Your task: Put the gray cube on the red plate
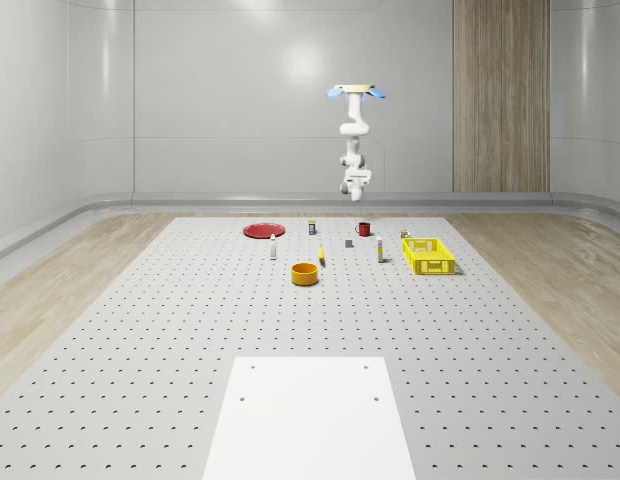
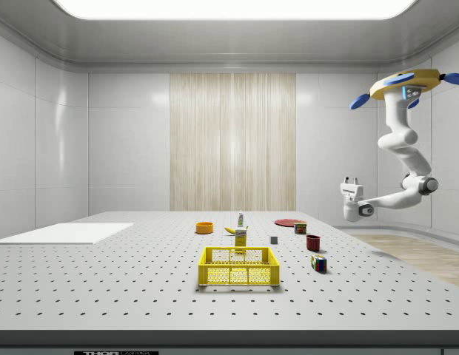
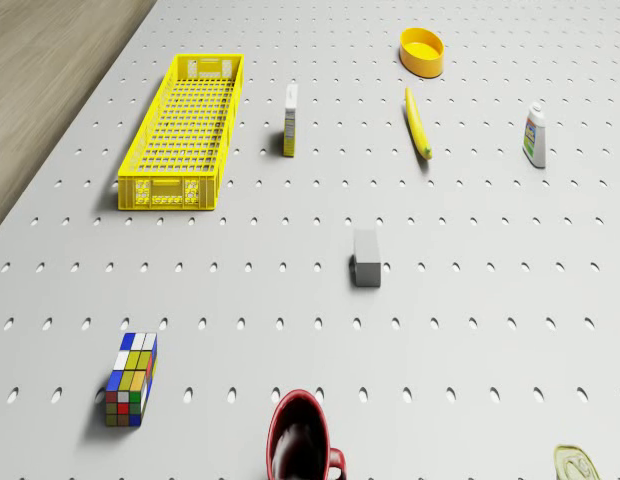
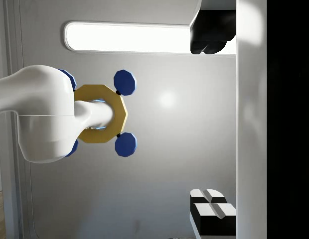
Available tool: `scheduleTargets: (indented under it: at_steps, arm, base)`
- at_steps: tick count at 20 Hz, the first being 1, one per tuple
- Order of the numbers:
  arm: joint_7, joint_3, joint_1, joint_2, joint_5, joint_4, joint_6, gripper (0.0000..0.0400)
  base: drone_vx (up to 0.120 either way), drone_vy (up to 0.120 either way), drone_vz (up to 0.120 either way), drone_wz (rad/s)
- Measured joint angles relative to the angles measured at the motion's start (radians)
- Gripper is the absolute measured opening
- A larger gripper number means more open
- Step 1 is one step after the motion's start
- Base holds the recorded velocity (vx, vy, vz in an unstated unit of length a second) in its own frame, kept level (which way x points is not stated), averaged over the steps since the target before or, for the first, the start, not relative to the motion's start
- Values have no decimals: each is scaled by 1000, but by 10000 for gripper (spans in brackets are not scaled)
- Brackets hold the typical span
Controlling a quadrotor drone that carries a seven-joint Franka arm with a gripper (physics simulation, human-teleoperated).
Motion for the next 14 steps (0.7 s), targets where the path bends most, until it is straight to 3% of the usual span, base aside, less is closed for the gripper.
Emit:
scheduleTargets:
  at_steps: [8, 14]
  arm:
    - [18, 93, -29, -7, -131, -15, 8, 400]
    - [61, 296, -95, -26, -423, -89, 22, 400]
  base:
    - [120, -120, 0, 0]
    - [120, -120, 0, 0]
